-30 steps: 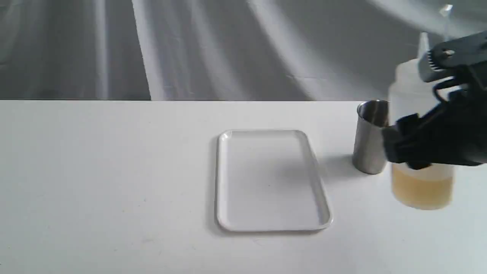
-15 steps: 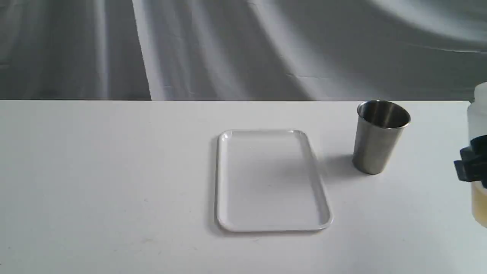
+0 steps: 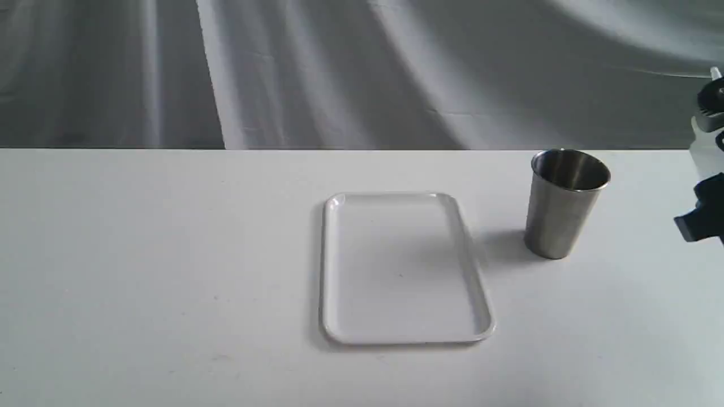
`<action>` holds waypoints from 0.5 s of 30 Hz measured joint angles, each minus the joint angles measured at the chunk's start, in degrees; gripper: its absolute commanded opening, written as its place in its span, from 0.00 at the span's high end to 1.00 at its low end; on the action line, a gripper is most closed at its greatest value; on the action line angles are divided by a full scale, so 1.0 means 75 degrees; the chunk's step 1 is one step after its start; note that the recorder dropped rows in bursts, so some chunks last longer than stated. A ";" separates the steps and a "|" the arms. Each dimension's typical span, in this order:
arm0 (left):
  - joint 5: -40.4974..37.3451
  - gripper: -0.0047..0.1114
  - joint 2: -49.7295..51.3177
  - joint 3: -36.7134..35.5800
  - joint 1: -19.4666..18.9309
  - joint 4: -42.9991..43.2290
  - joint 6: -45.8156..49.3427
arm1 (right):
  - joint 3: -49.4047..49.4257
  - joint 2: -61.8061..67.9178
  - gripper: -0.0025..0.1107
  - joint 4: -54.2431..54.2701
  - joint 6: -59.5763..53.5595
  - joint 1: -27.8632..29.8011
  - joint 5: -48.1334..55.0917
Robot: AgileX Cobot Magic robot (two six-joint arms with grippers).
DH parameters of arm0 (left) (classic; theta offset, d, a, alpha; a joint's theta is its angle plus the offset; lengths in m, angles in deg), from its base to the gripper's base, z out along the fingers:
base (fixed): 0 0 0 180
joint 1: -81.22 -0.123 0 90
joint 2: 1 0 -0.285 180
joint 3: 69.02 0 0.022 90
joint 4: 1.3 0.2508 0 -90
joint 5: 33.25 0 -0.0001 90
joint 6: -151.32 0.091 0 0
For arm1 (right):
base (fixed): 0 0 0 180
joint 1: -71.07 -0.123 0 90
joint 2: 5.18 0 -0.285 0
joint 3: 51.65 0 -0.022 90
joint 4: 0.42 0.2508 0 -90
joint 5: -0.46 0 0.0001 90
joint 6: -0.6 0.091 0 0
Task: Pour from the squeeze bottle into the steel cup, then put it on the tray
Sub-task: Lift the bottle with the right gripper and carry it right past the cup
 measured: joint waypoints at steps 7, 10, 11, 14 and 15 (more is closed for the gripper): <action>0.0000 0.96 0.0000 0.0000 0.0000 0.0000 0.0000 | -0.0584 0.0772 0.83 -0.1526 0.0686 0.0000 0.0108; 0.0000 0.96 0.0000 0.0000 0.0000 0.0000 0.0000 | -0.0921 0.1281 0.83 -0.2000 0.0779 0.0000 0.0108; 0.0000 0.96 0.0000 0.0000 0.0000 0.0000 0.0000 | -0.1018 0.1385 0.83 -0.2113 0.0810 0.0000 0.0108; 0.0000 0.96 0.0000 0.0000 0.0000 0.0000 0.0000 | -0.1352 0.1868 0.83 -0.2499 0.0907 0.0000 0.0108; 0.0000 0.96 0.0000 0.0000 0.0000 0.0000 0.0000 | -0.1475 0.2006 0.83 -0.2695 0.0906 0.0000 0.0108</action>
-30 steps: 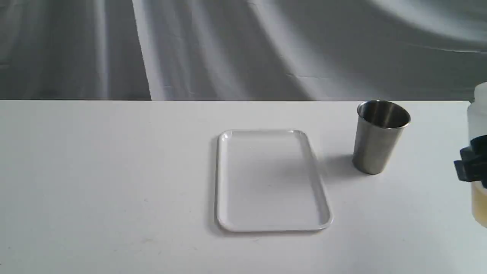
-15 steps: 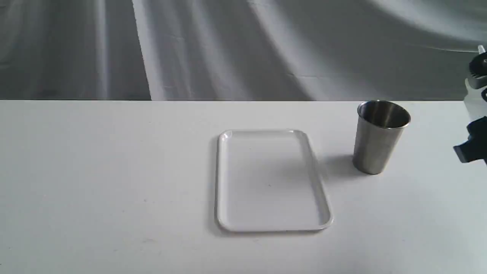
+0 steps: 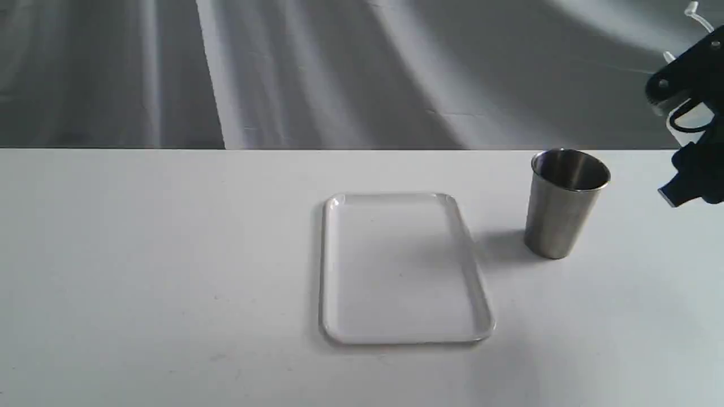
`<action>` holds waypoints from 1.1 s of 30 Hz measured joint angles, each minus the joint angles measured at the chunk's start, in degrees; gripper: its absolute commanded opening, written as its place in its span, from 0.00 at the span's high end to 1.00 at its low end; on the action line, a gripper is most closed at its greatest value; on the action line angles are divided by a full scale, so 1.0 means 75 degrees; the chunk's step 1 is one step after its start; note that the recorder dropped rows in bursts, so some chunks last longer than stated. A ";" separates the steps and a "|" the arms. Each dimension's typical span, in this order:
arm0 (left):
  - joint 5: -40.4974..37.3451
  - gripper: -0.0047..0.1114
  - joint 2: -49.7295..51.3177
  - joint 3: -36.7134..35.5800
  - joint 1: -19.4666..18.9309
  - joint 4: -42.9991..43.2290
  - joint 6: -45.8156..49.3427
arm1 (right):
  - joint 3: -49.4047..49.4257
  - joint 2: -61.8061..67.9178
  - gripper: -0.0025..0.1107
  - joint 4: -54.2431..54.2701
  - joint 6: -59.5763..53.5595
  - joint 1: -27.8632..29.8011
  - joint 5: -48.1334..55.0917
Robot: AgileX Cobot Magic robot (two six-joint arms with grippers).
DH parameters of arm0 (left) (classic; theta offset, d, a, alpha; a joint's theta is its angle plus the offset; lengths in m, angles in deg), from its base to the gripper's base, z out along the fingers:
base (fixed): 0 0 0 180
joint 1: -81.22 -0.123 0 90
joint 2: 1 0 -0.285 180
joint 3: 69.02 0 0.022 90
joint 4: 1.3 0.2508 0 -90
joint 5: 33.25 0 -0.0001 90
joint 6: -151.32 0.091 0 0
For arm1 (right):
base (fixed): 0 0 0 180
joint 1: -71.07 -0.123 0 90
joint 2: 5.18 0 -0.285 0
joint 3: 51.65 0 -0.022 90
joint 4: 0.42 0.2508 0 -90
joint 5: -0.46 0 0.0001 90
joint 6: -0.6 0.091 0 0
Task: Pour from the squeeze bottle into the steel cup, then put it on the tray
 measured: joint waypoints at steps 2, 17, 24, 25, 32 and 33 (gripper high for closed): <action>0.0000 0.96 0.0000 0.0000 0.0000 0.0000 0.0000 | -0.0174 0.0233 0.83 -0.0389 0.0017 -0.0019 0.0000; 0.0000 0.96 0.0000 0.0000 0.0000 0.0000 0.0000 | -0.0716 0.1395 0.83 -0.3063 0.0108 -0.0437 0.0471; 0.0000 0.96 0.0000 0.0000 0.0000 0.0000 0.0000 | -0.0723 0.1708 0.83 -0.3761 0.0151 -0.0437 0.1144; 0.0000 0.96 0.0000 0.0000 0.0000 0.0000 0.0000 | -0.0723 0.1757 0.83 -0.3815 0.0166 -0.0437 0.1289; 0.0000 0.96 0.0000 0.0000 0.0000 0.0000 0.0000 | -0.0723 0.1871 0.83 -0.4183 0.0197 -0.0440 0.1575; 0.0000 0.96 0.0000 0.0000 0.0000 0.0000 0.0000 | -0.0723 0.1899 0.83 -0.4238 0.0197 -0.0437 0.1587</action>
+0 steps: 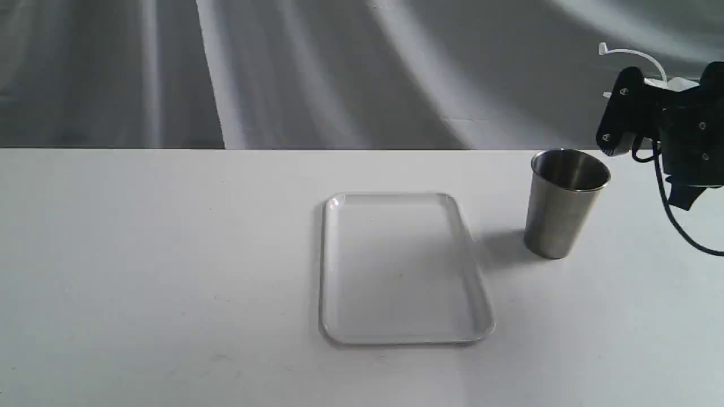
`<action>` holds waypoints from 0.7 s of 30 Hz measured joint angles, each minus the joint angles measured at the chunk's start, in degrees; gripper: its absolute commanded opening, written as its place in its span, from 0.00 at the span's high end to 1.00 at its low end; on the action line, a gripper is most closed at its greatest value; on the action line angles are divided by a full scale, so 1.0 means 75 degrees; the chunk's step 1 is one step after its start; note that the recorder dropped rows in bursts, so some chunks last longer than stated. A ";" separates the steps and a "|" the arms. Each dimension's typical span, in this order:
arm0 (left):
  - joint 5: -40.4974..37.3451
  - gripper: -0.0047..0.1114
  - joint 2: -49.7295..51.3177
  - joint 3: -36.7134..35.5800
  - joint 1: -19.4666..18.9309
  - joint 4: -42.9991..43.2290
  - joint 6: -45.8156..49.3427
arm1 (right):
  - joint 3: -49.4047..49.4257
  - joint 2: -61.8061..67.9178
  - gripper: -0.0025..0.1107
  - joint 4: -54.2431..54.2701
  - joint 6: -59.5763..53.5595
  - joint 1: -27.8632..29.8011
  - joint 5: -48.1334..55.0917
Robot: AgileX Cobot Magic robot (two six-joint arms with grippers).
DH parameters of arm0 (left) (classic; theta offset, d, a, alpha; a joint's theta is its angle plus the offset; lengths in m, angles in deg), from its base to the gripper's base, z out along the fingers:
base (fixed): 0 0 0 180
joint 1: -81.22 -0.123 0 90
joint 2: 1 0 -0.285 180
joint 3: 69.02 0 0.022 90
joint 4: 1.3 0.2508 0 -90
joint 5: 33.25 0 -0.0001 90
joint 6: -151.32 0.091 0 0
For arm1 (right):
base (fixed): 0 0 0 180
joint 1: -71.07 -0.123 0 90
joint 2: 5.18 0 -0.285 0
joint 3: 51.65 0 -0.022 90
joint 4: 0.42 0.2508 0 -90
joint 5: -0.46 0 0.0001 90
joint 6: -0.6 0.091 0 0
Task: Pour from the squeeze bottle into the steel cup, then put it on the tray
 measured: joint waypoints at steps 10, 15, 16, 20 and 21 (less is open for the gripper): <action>0.0000 0.96 0.0000 0.0000 0.0000 0.0000 0.0000 | 0.0000 0.0344 0.83 -0.0344 -0.0399 -0.0295 0.0194; 0.0000 0.96 0.0000 0.0000 0.0000 0.0000 0.0000 | 0.0000 0.0377 0.83 -0.0402 -0.0453 -0.0306 0.0296; 0.0000 0.96 0.0000 0.0000 0.0000 0.0000 0.0000 | 0.0000 0.0377 0.83 -0.0406 -0.0452 -0.0306 0.0357; 0.0000 0.96 0.0000 0.0000 0.0000 0.0000 0.0000 | 0.0000 0.0377 0.83 -0.0419 -0.0452 -0.0306 0.0658; 0.0000 0.96 0.0000 0.0000 0.0000 0.0000 0.0000 | 0.0000 0.0377 0.83 -0.0419 -0.0452 -0.0306 0.0707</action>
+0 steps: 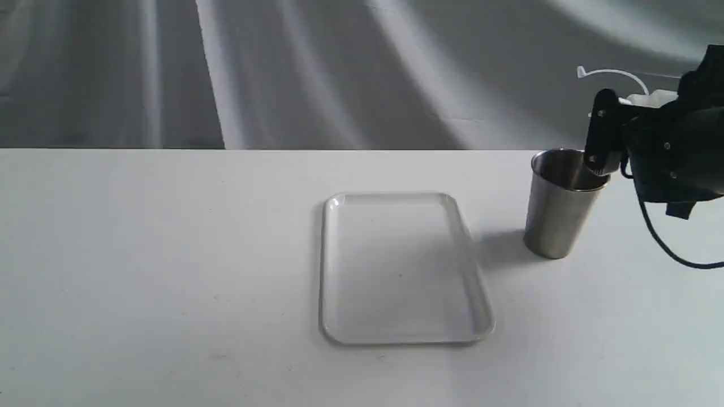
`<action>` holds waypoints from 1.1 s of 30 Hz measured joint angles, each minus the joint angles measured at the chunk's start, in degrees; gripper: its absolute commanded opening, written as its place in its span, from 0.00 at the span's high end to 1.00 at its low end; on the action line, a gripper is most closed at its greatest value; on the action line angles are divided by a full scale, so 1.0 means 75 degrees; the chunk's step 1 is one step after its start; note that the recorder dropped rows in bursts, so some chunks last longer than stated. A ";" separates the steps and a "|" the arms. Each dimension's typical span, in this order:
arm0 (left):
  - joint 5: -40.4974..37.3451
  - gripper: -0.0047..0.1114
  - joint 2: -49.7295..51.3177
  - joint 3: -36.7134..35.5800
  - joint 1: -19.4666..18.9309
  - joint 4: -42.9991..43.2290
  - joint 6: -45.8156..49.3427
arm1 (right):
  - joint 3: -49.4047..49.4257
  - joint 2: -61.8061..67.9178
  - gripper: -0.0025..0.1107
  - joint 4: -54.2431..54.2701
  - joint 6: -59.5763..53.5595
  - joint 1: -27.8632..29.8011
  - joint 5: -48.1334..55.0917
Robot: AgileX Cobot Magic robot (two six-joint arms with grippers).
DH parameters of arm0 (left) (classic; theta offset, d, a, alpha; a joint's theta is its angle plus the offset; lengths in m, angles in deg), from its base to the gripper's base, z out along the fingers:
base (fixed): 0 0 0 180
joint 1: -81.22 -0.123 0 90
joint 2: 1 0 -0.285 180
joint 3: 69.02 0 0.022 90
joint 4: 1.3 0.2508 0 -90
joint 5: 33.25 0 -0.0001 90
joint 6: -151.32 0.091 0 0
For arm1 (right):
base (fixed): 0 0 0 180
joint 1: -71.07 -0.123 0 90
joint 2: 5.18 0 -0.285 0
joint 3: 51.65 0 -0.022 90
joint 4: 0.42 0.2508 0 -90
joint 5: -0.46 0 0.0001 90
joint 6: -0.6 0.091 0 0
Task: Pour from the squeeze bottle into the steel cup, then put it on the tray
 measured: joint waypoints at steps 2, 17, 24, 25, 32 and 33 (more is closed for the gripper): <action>0.0000 0.96 0.0000 0.0000 0.0000 0.0000 0.0000 | 0.0000 0.0000 0.83 0.0000 0.0000 0.0000 0.0021; 0.0000 0.96 0.0000 0.0000 0.0000 0.0000 0.0000 | 0.0000 0.0000 0.83 -0.0031 0.0068 0.0000 0.0021; 0.0000 0.96 0.0000 0.0000 0.0000 0.0000 0.0000 | 0.0000 0.0000 0.83 -0.0109 -0.0162 0.0000 0.0021; 0.0000 0.96 0.0000 0.0000 0.0000 0.0000 0.0000 | 0.0000 0.0000 0.83 -0.0109 -0.0211 0.0000 0.0021; 0.0000 0.96 0.0000 0.0000 0.0000 0.0000 0.0000 | 0.0000 0.0000 0.83 -0.0109 -0.0900 -0.0055 0.0021; 0.0000 0.96 0.0000 0.0000 0.0000 0.0000 0.0000 | 0.0000 0.0000 0.83 -0.0109 -0.1023 -0.0055 0.0021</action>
